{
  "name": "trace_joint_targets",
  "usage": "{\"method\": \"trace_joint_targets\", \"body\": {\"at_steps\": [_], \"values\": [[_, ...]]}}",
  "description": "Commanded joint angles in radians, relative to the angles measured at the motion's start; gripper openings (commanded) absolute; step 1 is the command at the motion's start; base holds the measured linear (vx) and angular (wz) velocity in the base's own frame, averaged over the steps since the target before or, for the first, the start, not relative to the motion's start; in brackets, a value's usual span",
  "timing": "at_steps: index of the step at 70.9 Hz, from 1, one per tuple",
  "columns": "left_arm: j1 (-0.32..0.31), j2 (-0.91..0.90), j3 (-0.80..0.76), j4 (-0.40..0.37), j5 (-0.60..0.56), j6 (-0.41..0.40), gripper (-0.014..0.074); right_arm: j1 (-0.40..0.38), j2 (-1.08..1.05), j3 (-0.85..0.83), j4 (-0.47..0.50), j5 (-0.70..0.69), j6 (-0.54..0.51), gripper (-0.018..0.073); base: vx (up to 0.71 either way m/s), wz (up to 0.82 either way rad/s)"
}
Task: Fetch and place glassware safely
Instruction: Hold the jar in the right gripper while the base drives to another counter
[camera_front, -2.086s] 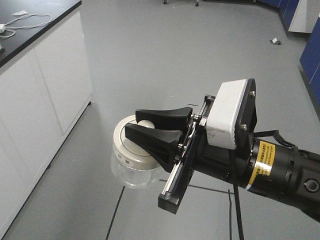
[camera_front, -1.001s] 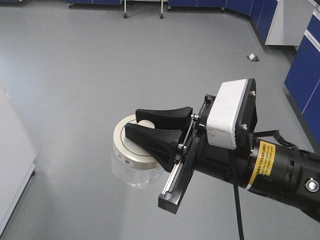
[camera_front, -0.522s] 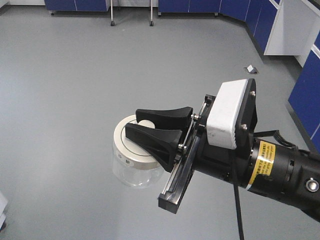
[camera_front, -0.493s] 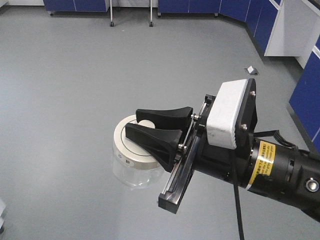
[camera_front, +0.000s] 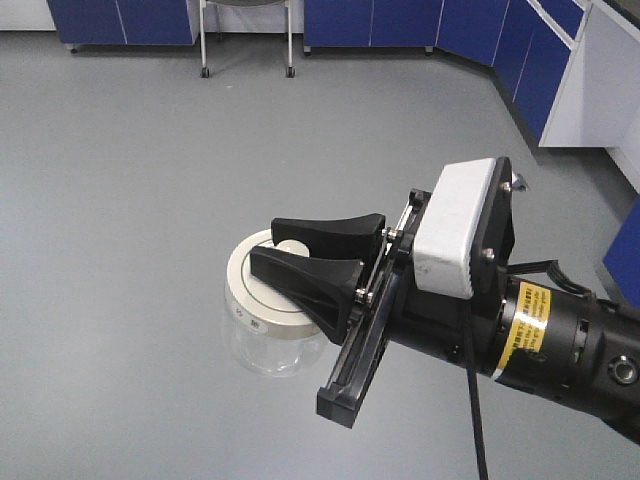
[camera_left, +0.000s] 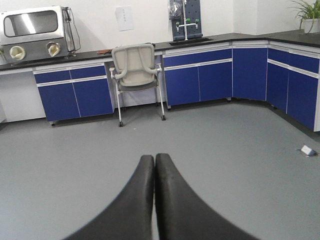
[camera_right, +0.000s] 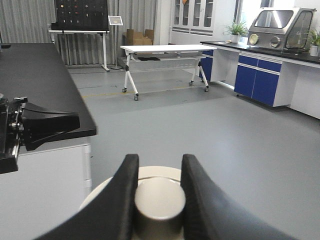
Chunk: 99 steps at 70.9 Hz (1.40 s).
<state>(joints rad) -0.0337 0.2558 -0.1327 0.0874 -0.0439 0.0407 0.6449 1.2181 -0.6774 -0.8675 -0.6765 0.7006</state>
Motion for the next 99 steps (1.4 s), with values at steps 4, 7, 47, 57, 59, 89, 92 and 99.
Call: {"method": "trace_joint_targets", "body": {"at_steps": [4,7,47,57,59,89,92,99], "values": [[-0.001,0.009,-0.026,-0.003,-0.07,-0.009,-0.0007,0.0,-0.027,-0.031,0.043,-0.076,-0.004,-0.0003,0.64,-0.05],[-0.001,0.009,-0.026,-0.003,-0.07,-0.009,-0.0007,0.0,-0.027,-0.031,0.043,-0.076,-0.004,-0.0003,0.64,-0.05],[-0.001,0.009,-0.026,-0.003,-0.07,-0.009,-0.0007,0.0,-0.027,-0.031,0.044,-0.076,-0.004,-0.0003,0.62,-0.06],[-0.001,0.009,-0.026,-0.003,-0.07,-0.009,-0.0007,0.0,-0.027,-0.031,0.044,-0.076,-0.004,-0.0003,0.61,-0.02],[-0.001,0.009,-0.026,-0.003,-0.07,-0.009,-0.0007,0.0,-0.027,-0.031,0.044,-0.076,-0.004,-0.0003,0.61,0.0],[-0.001,0.009,-0.026,-0.003,-0.07,-0.009,-0.0007,0.0,-0.027,-0.031,0.043,-0.074,-0.004,-0.0003,0.61,0.05],[-0.001,0.009,-0.026,-0.003,-0.07,-0.009,-0.0007,0.0,-0.027,-0.031,0.043,-0.075,-0.004,-0.0003,0.61,0.07],[-0.001,0.009,-0.026,-0.003,-0.07,-0.009,-0.0007,0.0,-0.027,-0.031,0.043,-0.074,-0.004,-0.0003,0.6,0.06]]}}
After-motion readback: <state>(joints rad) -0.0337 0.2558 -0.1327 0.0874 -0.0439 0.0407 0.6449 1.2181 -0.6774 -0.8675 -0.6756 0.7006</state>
